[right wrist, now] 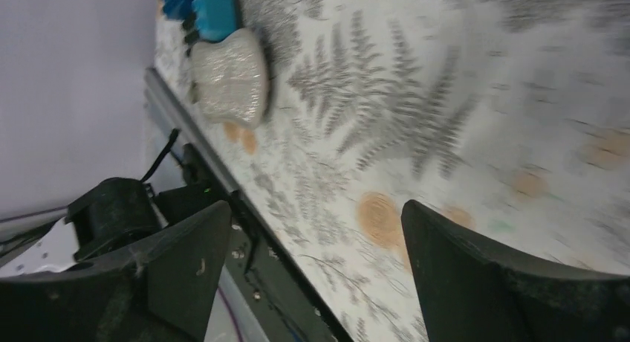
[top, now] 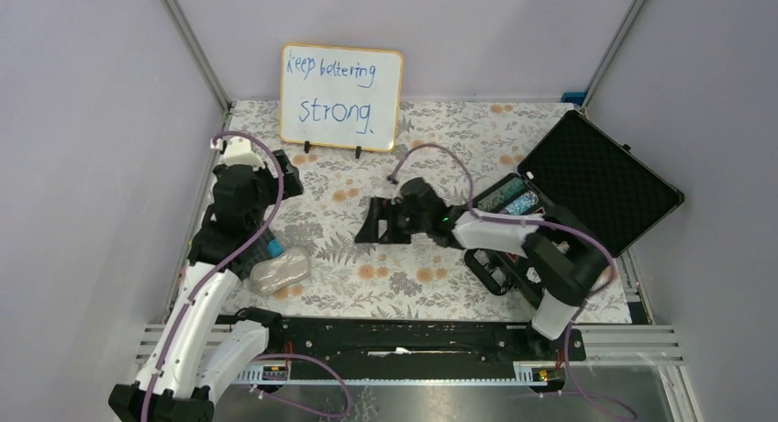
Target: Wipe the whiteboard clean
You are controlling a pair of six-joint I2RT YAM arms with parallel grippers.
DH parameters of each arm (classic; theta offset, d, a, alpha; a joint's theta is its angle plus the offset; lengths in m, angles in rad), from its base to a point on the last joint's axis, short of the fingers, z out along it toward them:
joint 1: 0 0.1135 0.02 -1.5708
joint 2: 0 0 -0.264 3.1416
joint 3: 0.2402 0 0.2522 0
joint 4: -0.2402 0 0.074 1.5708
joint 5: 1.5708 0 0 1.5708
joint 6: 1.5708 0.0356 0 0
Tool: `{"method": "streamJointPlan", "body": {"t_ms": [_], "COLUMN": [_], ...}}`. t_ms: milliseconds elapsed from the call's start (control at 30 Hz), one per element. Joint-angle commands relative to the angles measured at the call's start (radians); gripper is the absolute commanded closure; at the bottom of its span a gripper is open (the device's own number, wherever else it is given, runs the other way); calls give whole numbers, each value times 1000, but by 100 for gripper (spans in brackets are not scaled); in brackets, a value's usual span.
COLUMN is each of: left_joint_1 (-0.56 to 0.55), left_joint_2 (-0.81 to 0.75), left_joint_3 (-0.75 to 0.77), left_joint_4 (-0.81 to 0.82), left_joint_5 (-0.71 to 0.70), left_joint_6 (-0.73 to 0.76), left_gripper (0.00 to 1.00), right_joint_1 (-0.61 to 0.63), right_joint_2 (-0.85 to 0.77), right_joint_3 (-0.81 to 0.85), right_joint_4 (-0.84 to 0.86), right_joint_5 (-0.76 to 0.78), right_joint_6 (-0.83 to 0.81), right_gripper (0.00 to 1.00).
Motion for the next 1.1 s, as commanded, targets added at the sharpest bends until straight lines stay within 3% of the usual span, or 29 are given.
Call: {"method": "streamJointPlan", "body": {"t_ms": [0,67,233,367,633,733,933,1067], "left_joint_1": [2,2,2,2,2,2,2,2], "left_joint_2": [-93,-121,-155,-138,-133,-132,-120,-101], "left_joint_3": [-18,-30,-49,-45,-44,-45,-56,-63], "left_joint_4": [41,54,63,62,63,67,89,110], "left_joint_5": [-114,-122,-128,-94,-61,-43,59,153], "left_joint_6": [5,13,17,20,20,23,35,42], "left_gripper": [1,1,1,1,1,1,1,1], "right_joint_1": [93,127,180,222,266,263,203,109], "right_joint_2": [196,299,503,594,713,728,621,461], "right_joint_3": [117,163,294,390,509,520,400,242], "right_joint_4": [314,403,488,436,332,309,355,374], "right_joint_5": [-190,-227,-263,-247,-193,-157,-153,-229], "right_joint_6": [227,295,403,393,325,309,226,111], "right_gripper": [13,24,33,36,53,60,96,100]}}
